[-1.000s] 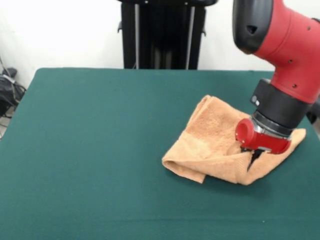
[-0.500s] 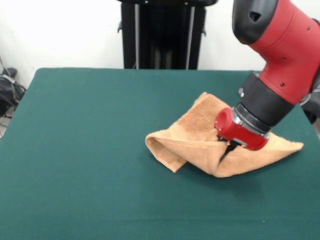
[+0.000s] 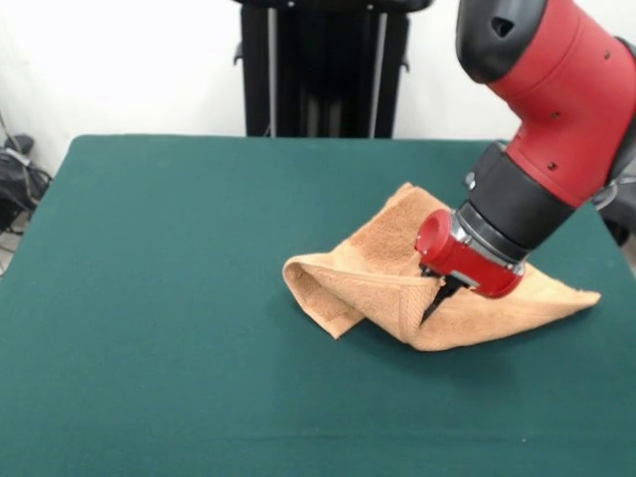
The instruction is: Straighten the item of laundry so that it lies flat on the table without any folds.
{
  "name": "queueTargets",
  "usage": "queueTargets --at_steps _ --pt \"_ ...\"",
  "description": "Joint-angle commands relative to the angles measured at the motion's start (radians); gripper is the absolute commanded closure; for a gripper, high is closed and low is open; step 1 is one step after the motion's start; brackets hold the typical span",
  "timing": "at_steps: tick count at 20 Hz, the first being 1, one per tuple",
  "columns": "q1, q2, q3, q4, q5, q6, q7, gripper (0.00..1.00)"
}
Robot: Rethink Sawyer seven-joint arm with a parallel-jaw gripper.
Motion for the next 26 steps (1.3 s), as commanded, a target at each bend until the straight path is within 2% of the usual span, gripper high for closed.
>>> queueTargets --at_steps 1,26 --pt "-0.007 0.012 0.037 0.020 0.038 0.041 0.285 1.00" --pt "-0.025 -0.012 0.075 0.038 0.054 0.049 0.279 1.00"
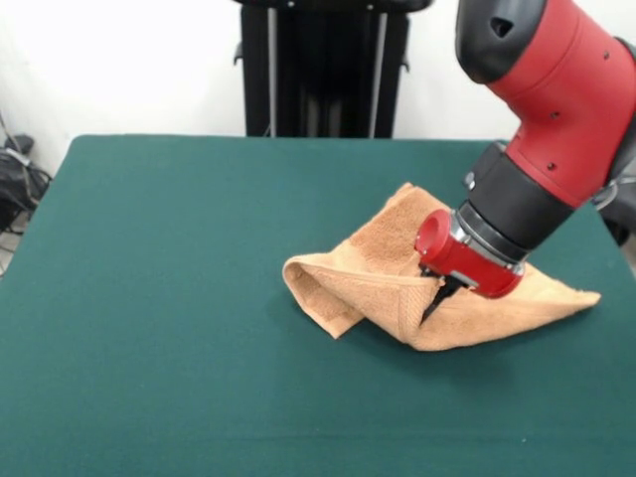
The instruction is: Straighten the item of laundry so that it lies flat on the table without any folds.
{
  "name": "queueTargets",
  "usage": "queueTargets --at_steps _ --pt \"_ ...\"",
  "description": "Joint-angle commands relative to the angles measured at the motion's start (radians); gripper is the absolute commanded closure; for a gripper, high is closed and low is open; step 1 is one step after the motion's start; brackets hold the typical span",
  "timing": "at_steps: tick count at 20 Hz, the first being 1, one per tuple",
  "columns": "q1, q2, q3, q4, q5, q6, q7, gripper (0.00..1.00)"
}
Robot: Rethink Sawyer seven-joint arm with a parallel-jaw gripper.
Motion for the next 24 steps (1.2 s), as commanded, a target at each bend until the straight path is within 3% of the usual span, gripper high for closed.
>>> queueTargets --at_steps 1,16,24 --pt "-0.024 -0.013 0.075 0.040 0.053 0.044 0.281 0.00" --pt "-0.046 -0.046 0.123 0.056 0.070 0.046 0.261 0.00" --pt "-0.057 -0.168 0.181 -0.005 0.041 0.100 0.118 0.00"
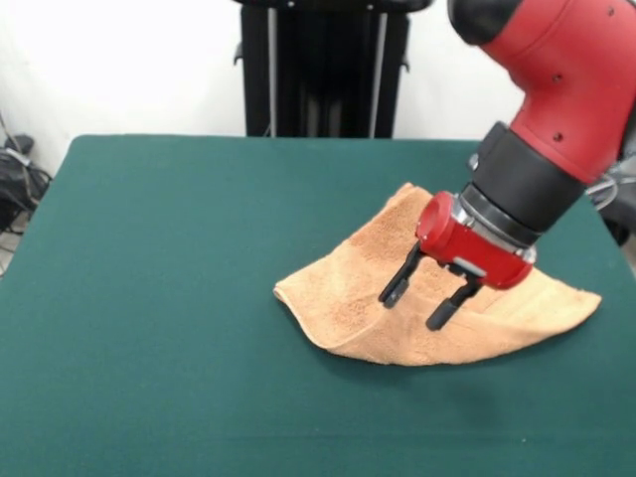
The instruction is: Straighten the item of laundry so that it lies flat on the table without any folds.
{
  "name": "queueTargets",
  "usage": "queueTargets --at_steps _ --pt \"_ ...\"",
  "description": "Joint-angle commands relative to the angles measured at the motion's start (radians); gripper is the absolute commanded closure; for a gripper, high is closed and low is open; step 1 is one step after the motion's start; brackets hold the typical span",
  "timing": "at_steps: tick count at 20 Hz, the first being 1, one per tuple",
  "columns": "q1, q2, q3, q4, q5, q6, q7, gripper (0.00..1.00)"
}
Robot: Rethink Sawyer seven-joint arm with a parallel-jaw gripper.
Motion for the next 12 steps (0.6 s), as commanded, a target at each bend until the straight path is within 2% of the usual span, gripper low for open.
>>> queueTargets --at_steps 1,4,12 --pt "-0.024 -0.111 0.179 -0.004 0.027 0.115 0.113 0.00" --pt "-0.028 -0.148 0.188 -0.010 0.030 0.174 0.104 0.00" --pt "-0.043 -0.266 0.240 0.020 0.017 0.236 0.057 0.00"
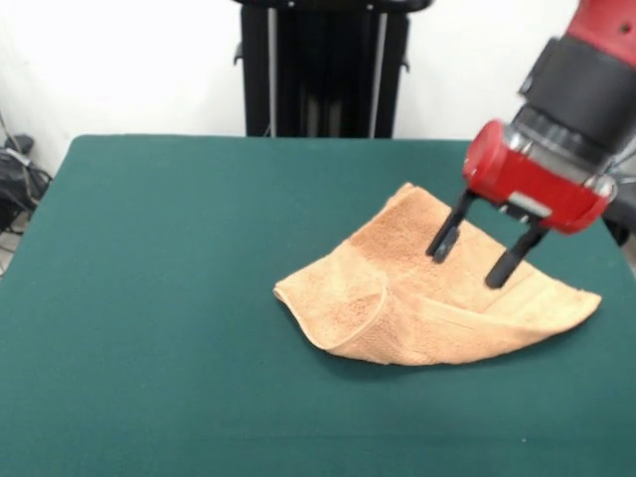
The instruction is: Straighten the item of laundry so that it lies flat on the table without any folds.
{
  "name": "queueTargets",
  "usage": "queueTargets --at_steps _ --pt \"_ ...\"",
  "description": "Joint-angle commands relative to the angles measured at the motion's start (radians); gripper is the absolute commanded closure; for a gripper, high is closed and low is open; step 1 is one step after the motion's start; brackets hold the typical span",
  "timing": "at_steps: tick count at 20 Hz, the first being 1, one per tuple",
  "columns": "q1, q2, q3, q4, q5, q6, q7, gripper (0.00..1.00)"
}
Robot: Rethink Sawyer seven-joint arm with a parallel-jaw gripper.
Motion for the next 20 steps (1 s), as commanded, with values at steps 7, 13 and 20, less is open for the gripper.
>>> queueTargets --at_steps 7,13,20 --pt "-0.143 -0.243 0.418 0.283 0.035 -0.110 -0.050 0.00" --pt "-0.363 -0.332 0.725 0.543 -0.074 -0.421 -0.064 0.00" --pt "-0.469 -0.338 0.854 0.608 -0.220 -0.521 0.035 0.00"
